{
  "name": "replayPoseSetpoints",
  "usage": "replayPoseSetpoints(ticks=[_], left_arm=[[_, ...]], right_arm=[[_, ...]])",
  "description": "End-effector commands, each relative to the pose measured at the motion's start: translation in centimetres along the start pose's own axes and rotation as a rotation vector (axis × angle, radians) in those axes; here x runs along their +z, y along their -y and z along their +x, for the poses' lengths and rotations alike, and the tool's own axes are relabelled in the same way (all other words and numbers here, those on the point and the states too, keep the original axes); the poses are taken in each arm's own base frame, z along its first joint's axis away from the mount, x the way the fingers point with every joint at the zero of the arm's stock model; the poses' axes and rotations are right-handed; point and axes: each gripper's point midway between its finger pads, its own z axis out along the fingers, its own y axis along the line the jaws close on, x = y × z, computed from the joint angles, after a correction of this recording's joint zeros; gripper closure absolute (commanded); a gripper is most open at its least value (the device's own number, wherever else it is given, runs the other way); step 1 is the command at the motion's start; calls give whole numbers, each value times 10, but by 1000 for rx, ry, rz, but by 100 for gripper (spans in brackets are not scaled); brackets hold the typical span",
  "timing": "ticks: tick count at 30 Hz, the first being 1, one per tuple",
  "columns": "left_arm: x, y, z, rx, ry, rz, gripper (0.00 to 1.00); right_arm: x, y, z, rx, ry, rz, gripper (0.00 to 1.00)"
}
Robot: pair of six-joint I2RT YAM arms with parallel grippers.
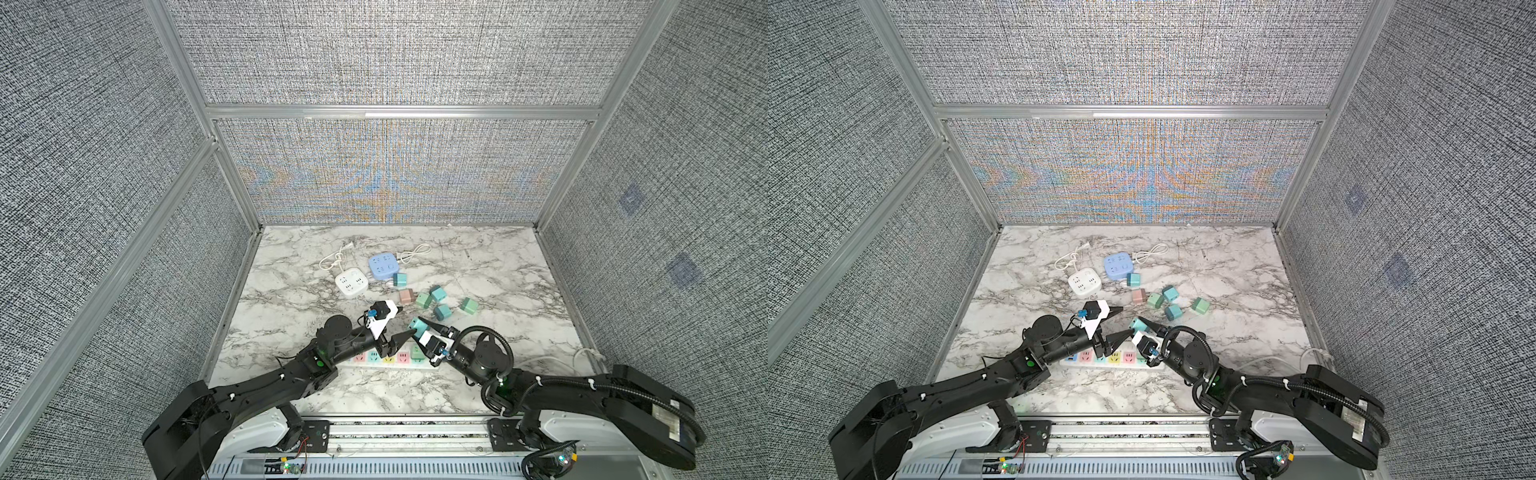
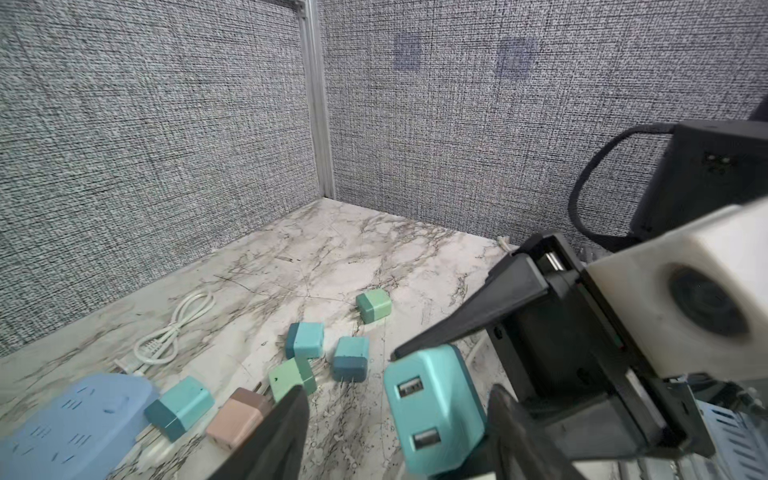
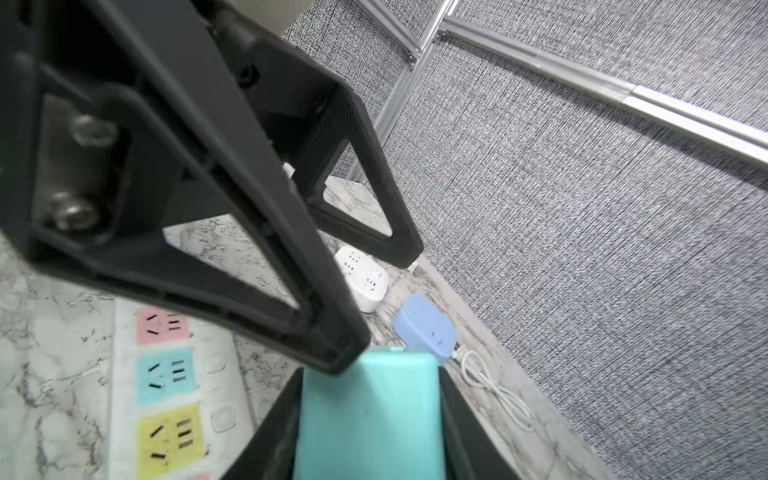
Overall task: Insert the plug
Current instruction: 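Close the left gripper on the teal charger held by the right gripper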
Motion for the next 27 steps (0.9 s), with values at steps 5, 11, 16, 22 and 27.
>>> replayPoseSetpoints(ticks=[5,11,16,22,27], left_arm=[[12,25,3,-38,-54,169,33],[23,22,16,-63,-117,179,35],[30,28,23,-76,-158,227,42],[32,36,24,-80,-172,288,58],[31,40,25,-77,-177,314,77]], right_arm=[[0,19,-22,-147,58,79,100],[0,20,-33,-189,98,81,100],[2,23,-41,-213,119,91,100],[7,31,-47,-249,135,139,100],[10,34,-49,-272,147,176,100]])
